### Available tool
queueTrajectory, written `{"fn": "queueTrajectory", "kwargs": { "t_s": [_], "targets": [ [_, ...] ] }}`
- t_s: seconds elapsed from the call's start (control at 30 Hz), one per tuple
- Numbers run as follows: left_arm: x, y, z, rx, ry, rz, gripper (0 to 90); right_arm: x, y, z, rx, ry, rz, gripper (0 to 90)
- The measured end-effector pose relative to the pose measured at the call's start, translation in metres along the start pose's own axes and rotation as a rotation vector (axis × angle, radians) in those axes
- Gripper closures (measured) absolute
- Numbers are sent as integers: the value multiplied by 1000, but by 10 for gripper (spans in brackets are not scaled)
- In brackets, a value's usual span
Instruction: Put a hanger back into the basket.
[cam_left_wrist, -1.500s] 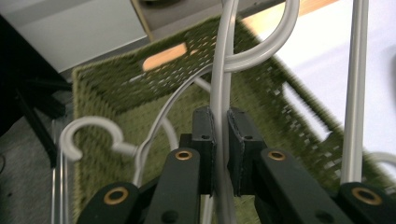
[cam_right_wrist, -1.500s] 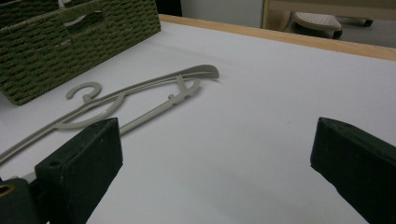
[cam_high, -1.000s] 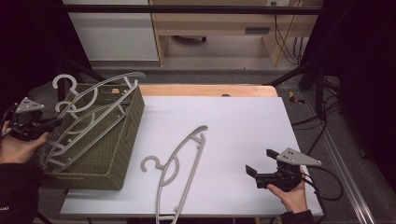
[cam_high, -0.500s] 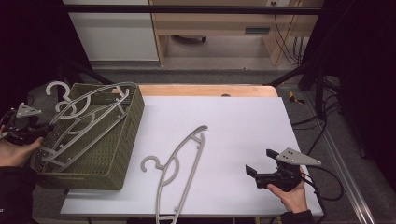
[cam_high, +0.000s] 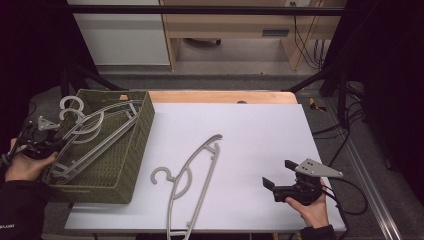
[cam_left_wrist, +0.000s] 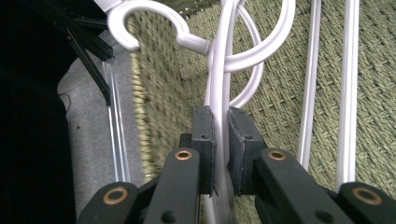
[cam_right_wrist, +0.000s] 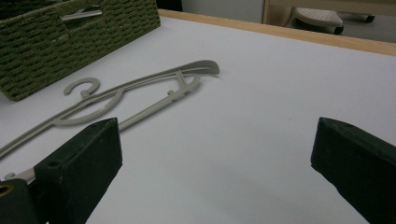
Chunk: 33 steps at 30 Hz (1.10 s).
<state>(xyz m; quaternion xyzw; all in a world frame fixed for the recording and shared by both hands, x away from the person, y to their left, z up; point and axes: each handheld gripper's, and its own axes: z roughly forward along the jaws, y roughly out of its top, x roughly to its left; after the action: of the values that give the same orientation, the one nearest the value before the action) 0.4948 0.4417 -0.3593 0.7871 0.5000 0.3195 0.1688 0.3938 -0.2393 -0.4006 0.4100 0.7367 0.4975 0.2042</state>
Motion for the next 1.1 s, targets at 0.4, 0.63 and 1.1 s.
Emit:
{"fn": "queueTrajectory", "kwargs": {
  "t_s": [0.4, 0.63, 1.1],
  "targets": [
    [-10, -4, 11, 52, 6, -15, 808, 0, 0, -2, -7, -1, 4, 22],
    [-12, 1, -2, 22, -11, -71, 757, -1, 1, -3, -10, 3, 3, 22],
    [-62, 21, -62, -332, -202, -135, 532, -1, 2, -6, -30, -7, 10, 21]
  ]
}}
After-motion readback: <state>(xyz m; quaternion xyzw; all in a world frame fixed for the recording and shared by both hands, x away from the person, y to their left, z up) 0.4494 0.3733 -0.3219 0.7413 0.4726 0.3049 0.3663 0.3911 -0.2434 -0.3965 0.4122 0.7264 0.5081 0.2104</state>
